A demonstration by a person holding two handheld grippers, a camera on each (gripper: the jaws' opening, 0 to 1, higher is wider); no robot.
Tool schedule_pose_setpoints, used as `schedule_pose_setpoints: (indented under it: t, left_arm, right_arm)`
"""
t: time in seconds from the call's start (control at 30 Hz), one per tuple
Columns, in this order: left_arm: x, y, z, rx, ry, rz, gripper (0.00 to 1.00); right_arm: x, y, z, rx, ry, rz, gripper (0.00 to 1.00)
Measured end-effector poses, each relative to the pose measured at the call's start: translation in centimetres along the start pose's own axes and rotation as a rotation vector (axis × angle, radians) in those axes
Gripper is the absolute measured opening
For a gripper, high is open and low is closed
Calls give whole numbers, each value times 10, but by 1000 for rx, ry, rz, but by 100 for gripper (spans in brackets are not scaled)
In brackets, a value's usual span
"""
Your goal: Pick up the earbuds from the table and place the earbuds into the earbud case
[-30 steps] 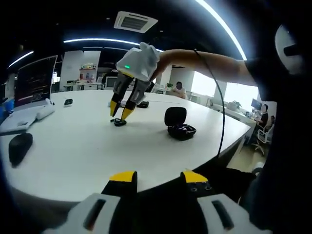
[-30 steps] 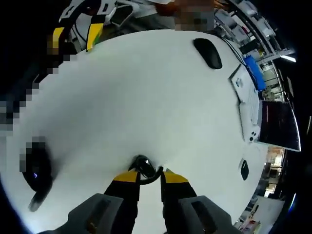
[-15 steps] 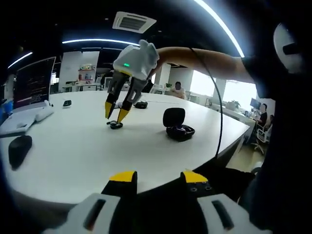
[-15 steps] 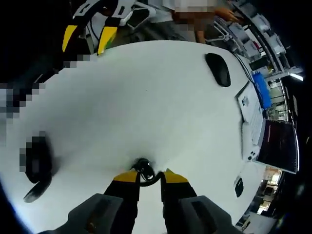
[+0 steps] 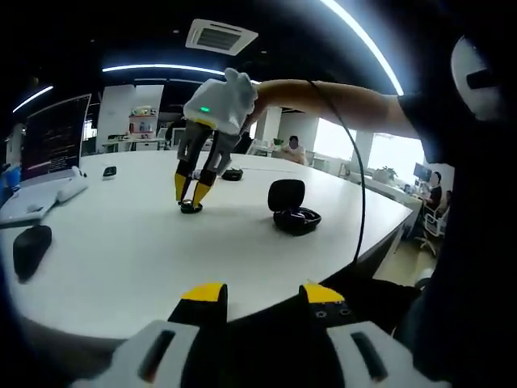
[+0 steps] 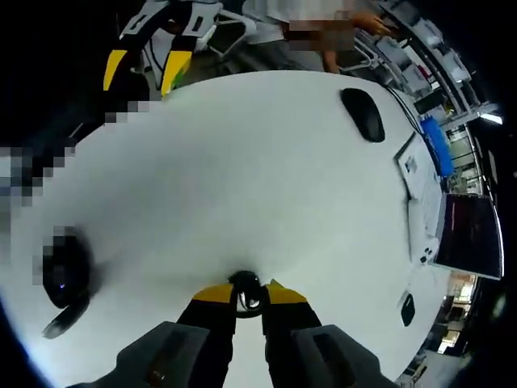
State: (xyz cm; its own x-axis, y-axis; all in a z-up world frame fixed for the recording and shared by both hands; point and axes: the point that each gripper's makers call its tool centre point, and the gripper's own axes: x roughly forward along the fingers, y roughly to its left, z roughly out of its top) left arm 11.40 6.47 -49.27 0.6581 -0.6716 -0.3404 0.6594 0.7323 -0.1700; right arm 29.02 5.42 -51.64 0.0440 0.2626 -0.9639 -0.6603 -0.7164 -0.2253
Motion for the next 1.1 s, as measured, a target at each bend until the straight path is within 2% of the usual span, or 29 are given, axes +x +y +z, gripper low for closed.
schedule_pose_setpoints:
  t: [0.13,0.3,0.6,0.9,1.1]
  left_arm:
    - [0,0,2,4,-3,-3,37]
    - [0,0,4,8,-4,-5,37]
    - [3,-2,3,8,-1,-9,37]
    - [4,-2,3,6,1,-12,37]
    - [5,-3,6,11,0,-17,37]
  right_arm:
    - [0,-5,-8,98,2,10,12]
    - [-3,-5,-18,110,5,17,13]
    - [4,-1,-14,42,15,37,13]
    - [7,-2,-18,106,15,55,12]
    - [1,5,-21,126,9,45,12]
